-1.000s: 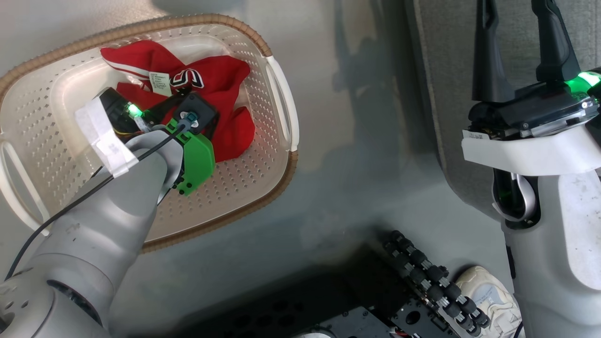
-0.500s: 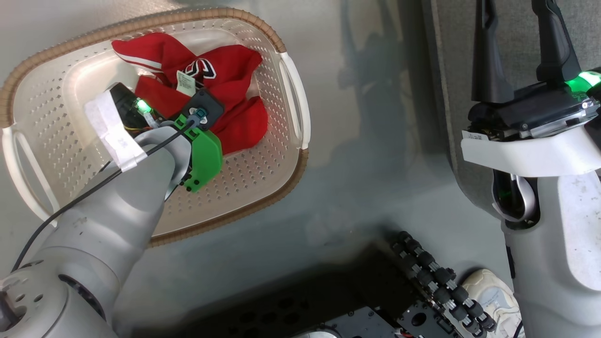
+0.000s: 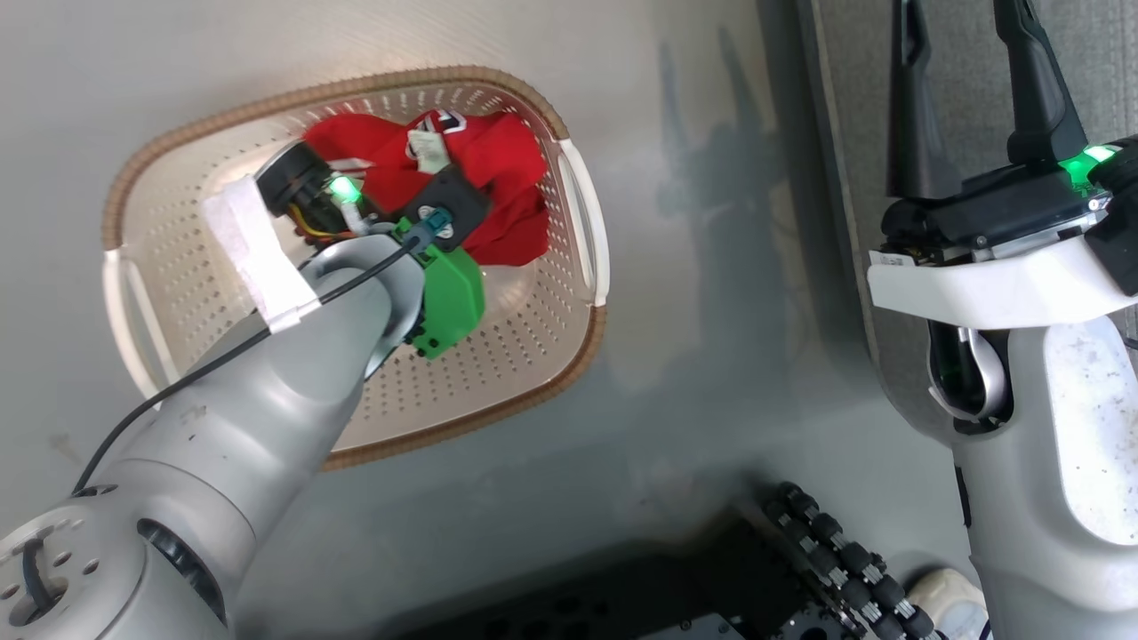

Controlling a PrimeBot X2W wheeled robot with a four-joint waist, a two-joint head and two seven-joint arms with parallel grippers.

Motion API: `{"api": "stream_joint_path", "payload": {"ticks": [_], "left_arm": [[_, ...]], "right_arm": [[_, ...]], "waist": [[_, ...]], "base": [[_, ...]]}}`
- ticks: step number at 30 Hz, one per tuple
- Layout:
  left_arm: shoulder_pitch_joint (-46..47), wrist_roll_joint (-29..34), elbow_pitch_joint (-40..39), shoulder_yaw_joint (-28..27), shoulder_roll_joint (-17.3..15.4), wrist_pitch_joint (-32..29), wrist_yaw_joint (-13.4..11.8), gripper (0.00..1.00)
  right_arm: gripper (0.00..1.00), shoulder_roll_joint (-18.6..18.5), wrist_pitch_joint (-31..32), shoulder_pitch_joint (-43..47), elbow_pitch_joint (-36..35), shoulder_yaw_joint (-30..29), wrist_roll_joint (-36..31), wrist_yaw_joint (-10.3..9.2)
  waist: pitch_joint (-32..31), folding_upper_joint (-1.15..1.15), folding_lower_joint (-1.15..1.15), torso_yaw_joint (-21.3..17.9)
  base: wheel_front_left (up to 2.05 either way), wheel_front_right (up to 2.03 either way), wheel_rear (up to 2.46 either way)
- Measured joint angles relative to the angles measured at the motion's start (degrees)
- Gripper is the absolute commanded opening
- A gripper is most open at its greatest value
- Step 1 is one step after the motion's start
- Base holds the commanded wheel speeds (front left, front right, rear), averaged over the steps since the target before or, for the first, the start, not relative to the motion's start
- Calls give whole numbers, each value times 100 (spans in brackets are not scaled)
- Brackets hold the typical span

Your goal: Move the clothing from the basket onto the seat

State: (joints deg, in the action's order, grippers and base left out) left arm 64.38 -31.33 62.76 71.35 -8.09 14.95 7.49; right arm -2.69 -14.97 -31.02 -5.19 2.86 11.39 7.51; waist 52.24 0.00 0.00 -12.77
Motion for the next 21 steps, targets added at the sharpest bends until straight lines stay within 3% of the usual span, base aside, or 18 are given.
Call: {"api": "stream_joint_path", "payload": {"ticks": [6, 21], "left_arm": [[-130, 164, -693, -344, -94, 1, -1, 0], [-1443, 627, -1989, -1767, -148, 1, -98, 0]], "right_arm": [[100, 2, -1, 131, 152, 3, -115, 0], [100, 3, 0, 759, 648, -101, -385, 0]], "waist": [[-430, 0, 0, 176], [-1805, 0, 0, 686]], "base": [[0, 0, 0], [0, 0, 0]]}}
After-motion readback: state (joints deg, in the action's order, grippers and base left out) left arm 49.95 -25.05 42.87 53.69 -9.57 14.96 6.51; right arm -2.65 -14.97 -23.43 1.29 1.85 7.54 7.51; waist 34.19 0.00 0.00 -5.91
